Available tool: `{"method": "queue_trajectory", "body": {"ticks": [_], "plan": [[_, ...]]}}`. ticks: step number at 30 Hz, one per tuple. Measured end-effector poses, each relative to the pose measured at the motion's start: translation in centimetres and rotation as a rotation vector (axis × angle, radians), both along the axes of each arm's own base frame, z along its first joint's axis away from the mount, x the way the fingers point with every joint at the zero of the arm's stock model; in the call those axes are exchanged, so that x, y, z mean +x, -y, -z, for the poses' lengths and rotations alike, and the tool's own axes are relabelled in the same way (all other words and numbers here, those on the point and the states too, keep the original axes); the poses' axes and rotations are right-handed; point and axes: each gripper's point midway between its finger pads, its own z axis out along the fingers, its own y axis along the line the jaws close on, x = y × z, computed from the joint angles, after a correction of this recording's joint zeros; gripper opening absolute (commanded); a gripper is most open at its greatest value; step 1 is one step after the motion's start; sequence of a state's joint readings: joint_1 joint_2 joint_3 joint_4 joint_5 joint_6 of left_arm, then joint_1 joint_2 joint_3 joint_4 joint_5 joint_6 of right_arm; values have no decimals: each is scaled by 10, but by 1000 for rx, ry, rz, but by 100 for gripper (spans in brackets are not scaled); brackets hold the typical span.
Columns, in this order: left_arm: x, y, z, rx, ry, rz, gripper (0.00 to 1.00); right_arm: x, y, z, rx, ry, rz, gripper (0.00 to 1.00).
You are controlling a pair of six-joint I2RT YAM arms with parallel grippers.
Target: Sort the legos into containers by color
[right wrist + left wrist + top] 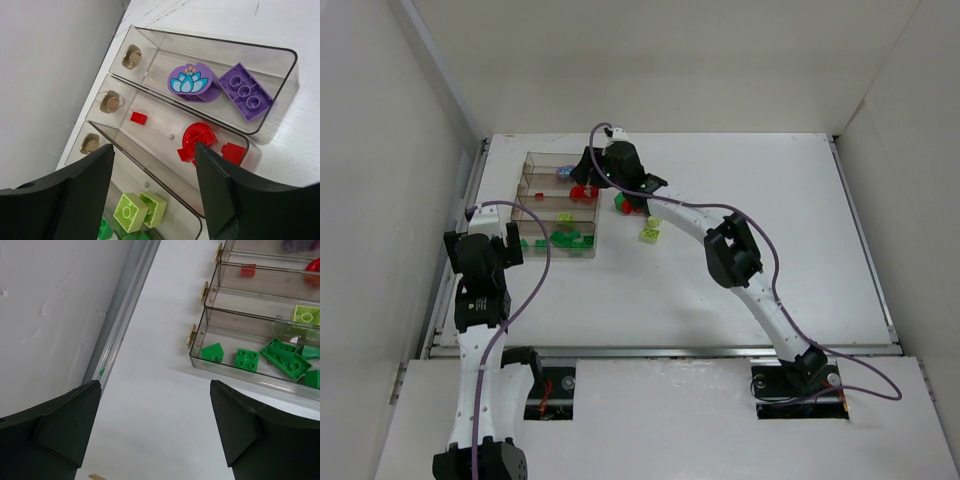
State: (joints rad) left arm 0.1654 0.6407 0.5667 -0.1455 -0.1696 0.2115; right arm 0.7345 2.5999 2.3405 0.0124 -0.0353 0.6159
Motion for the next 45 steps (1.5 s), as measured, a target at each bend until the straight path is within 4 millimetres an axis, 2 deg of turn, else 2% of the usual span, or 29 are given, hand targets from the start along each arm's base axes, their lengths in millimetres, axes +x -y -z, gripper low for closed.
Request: {"method": "queue_trajectory", "body": {"ticks": [5, 8, 9, 12, 15, 17, 19, 22, 25, 27, 32, 37, 40, 41, 45], "plan": [[0, 0, 0, 0, 0, 0, 89, -8, 8, -1, -52, 15, -17, 75], [0, 0, 0, 0, 0, 0, 89, -16, 23, -22, -74, 39, -1, 85], [0, 0, 0, 0, 0, 0, 89, -19, 32, -32, -85, 42, 11, 100], [0, 0, 0, 0, 0, 0, 89, -33, 64, -68, -97, 72, 62, 100], [0, 0, 0, 0, 0, 0, 89, -41, 105, -104, -99, 113, 169, 100], [0, 0, 0, 0, 1, 0, 89, -43, 133, -116, -112, 128, 243, 100], [0, 0, -1, 1, 3, 0, 89, -41, 153, -117, -137, 123, 295, 100], [1, 0, -2, 1, 8, 0, 89, -36, 172, -92, -197, 70, 327, 99], [1, 0, -2, 1, 8, 0, 89, -39, 191, -46, -287, -43, 343, 89], [1, 0, -2, 1, 8, 0, 89, -47, 199, -17, -336, -118, 344, 82], [1, 0, -2, 1, 8, 0, 89, -74, 207, 33, -394, -258, 322, 82], [1, 0, -1, 1, 7, 0, 89, -92, 209, 57, -415, -338, 289, 83], [1, 0, -1, 2, 9, 0, 89, -98, 209, 67, -422, -364, 272, 75], [1, 0, -1, 2, 10, 0, 89, -101, 210, 71, -427, -374, 266, 68], [1, 0, -1, 2, 10, 0, 89, -113, 211, 87, -439, -415, 239, 55]]}}
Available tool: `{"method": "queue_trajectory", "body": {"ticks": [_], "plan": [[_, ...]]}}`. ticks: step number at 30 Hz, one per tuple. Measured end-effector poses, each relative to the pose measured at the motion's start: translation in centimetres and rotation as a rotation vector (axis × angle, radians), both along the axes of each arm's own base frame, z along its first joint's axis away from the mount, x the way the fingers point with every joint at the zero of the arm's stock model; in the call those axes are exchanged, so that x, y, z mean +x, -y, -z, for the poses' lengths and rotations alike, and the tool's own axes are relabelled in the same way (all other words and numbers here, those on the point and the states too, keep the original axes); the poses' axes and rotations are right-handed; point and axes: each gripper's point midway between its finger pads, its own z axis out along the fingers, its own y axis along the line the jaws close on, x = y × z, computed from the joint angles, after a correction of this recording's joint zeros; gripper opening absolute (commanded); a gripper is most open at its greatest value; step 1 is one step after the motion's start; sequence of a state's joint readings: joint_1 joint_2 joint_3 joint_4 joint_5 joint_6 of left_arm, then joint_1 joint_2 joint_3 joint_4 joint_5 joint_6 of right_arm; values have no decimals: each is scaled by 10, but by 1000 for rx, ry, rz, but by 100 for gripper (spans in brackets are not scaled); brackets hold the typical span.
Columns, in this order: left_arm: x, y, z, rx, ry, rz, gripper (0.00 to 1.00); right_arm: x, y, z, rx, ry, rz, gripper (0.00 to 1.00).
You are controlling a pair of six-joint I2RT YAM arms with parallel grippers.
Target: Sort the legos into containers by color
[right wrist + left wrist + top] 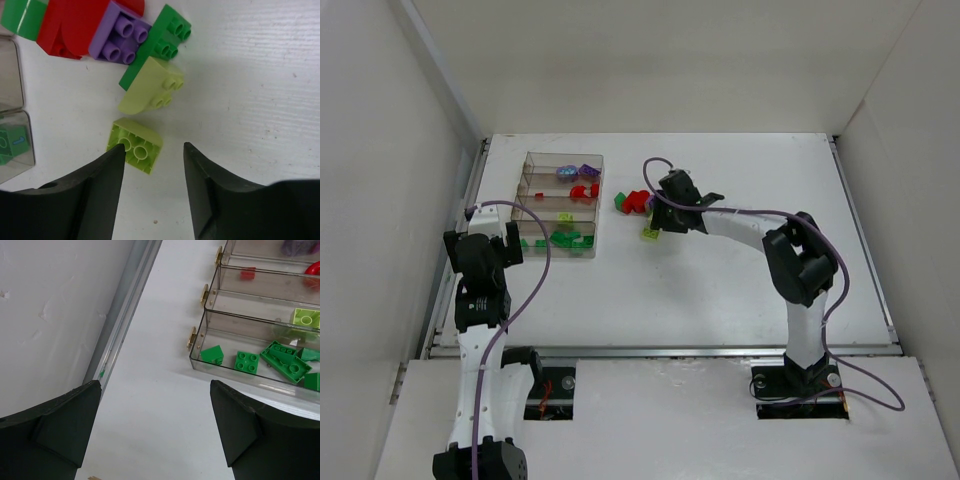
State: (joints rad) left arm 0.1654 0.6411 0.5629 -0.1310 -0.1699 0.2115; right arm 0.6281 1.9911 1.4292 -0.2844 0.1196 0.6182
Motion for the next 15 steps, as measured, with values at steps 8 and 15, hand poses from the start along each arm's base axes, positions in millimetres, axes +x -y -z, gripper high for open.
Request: {"method": "queue_trajectory", "body": {"ticks": [8, 15], "plan": [[0, 0, 0, 0, 1, 0, 89, -8, -5, 17, 12, -52, -33, 49], [0, 0, -1, 1, 4, 0, 89, -9, -7, 22, 12, -63, -38, 44]]}}
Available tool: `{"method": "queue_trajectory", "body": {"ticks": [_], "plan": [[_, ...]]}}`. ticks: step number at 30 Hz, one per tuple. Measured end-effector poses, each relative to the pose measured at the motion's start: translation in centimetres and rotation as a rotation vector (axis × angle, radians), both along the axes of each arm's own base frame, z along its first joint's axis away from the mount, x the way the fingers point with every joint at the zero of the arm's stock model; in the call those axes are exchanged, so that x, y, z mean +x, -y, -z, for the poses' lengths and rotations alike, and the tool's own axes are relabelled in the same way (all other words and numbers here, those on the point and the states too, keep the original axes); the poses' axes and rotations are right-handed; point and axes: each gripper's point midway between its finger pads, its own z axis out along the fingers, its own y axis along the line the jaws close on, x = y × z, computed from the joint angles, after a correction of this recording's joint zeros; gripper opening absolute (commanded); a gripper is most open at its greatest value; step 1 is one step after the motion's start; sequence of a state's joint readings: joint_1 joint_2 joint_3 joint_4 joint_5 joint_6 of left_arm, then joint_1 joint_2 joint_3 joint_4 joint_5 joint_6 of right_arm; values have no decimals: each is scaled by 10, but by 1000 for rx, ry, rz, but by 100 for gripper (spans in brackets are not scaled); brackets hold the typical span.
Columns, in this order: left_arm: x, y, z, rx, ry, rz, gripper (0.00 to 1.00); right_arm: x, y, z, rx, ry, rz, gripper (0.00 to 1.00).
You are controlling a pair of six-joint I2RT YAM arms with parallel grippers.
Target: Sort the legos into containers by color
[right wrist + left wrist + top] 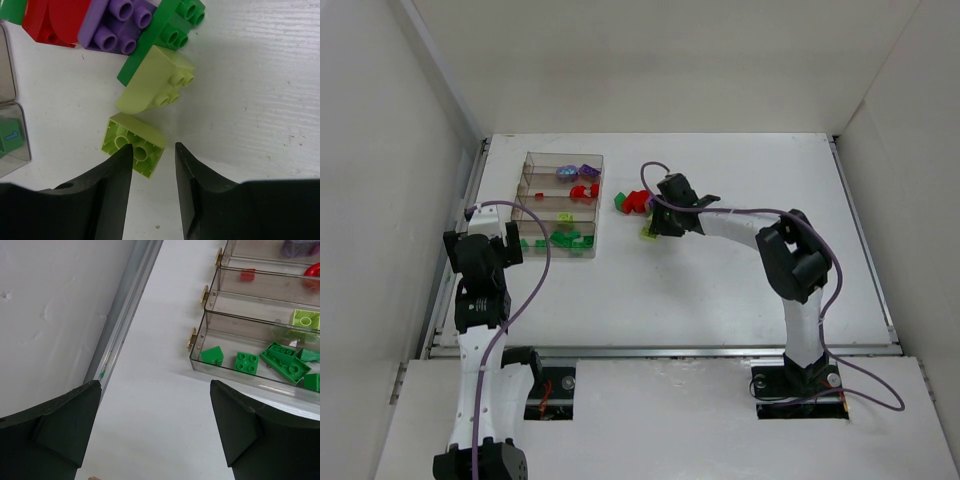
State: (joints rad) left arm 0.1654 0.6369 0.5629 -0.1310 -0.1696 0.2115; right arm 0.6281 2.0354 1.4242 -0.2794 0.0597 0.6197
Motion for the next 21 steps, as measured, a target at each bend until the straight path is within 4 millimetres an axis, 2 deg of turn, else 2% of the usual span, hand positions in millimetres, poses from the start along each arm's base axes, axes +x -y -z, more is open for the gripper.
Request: {"method": "queue_trajectory", "body": {"ticks": [4, 8, 11, 12, 16, 21], "plan": [[0, 0, -1, 1, 4, 0, 89, 2, -5, 0, 16, 1, -8, 40], [-1, 0, -2, 1, 6, 0, 89, 7, -12, -1, 36, 7, -19, 31], [-1, 0, -2, 1, 6, 0, 89, 9, -16, -1, 51, 15, -23, 22], [-1, 0, -2, 1, 6, 0, 89, 10, -17, -1, 54, 16, -25, 13], [-1, 0, -2, 1, 6, 0, 89, 11, -18, -2, 65, 18, -28, 0], [-1, 0, -3, 2, 12, 0, 89, 11, -20, -2, 71, 19, -32, 0]]}}
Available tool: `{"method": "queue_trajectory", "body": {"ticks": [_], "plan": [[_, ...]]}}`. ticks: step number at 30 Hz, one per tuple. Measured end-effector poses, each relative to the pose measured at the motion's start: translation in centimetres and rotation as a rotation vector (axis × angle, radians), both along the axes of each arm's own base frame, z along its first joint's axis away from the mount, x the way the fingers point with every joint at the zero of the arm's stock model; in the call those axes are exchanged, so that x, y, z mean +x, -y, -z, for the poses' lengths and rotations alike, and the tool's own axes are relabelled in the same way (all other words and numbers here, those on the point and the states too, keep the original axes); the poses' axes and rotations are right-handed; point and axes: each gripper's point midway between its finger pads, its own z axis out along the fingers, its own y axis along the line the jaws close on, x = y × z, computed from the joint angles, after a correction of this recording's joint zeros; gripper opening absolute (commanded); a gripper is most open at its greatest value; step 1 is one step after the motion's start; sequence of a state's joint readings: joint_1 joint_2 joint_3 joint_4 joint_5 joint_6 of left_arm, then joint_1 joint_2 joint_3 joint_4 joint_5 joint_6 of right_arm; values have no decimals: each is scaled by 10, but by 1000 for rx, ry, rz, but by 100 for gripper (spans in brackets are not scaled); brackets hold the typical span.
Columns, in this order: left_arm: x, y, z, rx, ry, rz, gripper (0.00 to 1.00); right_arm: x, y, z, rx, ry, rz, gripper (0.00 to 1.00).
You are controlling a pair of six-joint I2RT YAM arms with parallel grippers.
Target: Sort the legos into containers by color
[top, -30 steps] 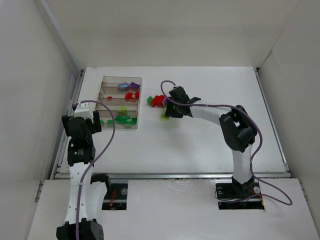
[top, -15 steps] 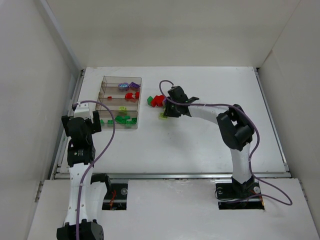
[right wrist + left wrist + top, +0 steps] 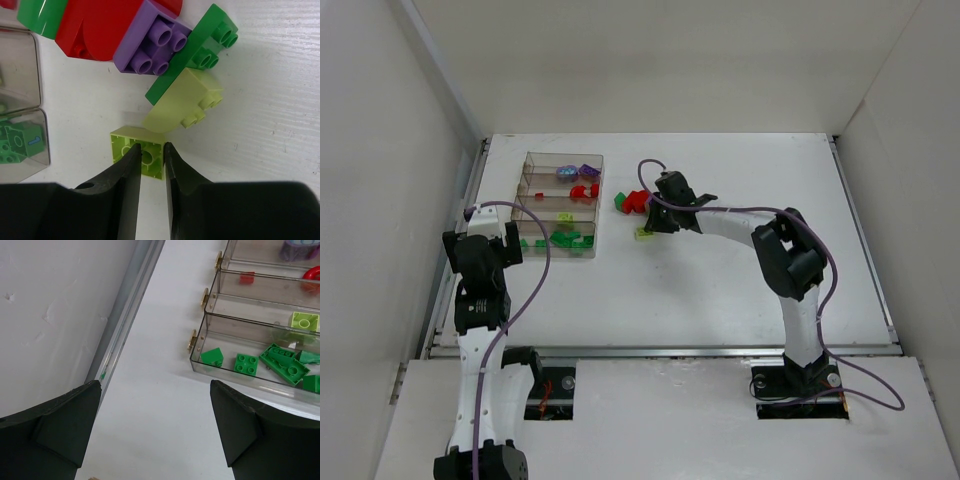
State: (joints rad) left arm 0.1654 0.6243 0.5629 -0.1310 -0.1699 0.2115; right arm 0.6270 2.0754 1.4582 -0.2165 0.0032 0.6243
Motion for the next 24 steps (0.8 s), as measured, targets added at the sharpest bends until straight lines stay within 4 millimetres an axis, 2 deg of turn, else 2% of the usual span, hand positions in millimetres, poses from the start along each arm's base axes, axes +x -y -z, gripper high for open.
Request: {"method": "queue_trajectory", "body": {"ticks": [5, 11, 24], "plan": [[0, 0, 0, -1, 1, 3, 89, 1, -1, -1, 8, 14, -3, 0], [1, 2, 0, -5, 1, 14, 89, -7, 6, -4, -7, 21, -20, 0], [4, 11, 1, -16, 1, 65, 84, -14, 12, -8, -26, 35, -46, 0]]}}
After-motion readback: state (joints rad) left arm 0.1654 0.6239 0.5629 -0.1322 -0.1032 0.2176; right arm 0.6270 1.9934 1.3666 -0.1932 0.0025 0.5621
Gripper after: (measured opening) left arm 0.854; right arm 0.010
